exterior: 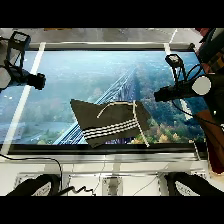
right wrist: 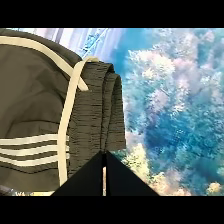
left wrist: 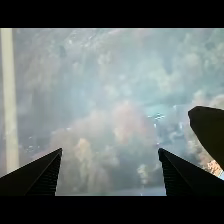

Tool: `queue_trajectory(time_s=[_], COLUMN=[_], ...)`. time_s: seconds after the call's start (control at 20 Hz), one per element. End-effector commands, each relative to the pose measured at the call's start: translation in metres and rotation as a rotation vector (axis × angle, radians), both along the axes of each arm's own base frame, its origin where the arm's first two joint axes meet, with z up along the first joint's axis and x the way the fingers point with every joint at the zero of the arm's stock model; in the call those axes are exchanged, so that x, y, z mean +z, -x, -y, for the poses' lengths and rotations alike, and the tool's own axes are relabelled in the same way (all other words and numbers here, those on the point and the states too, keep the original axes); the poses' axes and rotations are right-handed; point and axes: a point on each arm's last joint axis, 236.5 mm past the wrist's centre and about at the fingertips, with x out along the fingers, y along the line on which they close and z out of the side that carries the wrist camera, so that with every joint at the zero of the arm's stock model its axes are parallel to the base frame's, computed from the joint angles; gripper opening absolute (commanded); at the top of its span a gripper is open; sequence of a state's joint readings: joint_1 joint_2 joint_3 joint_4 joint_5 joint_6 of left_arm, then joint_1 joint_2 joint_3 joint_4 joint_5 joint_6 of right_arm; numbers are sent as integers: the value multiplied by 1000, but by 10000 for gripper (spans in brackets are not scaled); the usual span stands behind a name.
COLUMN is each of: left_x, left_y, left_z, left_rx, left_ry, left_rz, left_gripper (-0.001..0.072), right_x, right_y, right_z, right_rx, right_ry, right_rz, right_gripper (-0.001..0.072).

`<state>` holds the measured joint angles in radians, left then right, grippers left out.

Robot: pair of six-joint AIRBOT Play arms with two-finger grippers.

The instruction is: Fold the clothes and pants, and hang the long-sleeved shirts on hangers.

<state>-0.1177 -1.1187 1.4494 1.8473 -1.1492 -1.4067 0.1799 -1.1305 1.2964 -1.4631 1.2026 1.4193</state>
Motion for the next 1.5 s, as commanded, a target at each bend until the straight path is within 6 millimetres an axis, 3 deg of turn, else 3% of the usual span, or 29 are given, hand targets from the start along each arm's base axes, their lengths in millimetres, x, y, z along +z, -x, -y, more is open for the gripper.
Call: queue_trajectory(time_s=[0.0, 0.65, 0.85, 1.0, 1.15, 1.3, 1.35, 1.45], left_x=[0, 0, 1, 0, 1, -2, -3, -4], left_y=[0, 0, 0, 0, 0, 1, 1, 1], left_z=[0, 0, 0, 0, 0, 11, 16, 22], left_rx=[0, 0, 0, 0, 0, -12, -19, -28], left_ry=[0, 0, 0, 0, 1, 55, 76, 103], left_rz=[1, 1, 2, 1, 2, -4, -7, -10], left_gripper=[696, 697, 696, 696, 696, 696, 696, 696], right_x=[0, 0, 16, 8, -21, -79, -98, -130], right_y=[0, 0, -20, -22, -10, 28, 42, 72], right_z=[0, 0, -6, 26, 76, 135, 138, 115], right_rx=[1, 1, -8, 49, 76, -78, -131, -171], right_ry=[0, 0, -33, 152, 275, 229, 140, -126], right_rz=[0, 0, 106, 113, 11, -205, -262, -374], right_gripper=[26, 26, 27, 26, 26, 24, 24, 23])
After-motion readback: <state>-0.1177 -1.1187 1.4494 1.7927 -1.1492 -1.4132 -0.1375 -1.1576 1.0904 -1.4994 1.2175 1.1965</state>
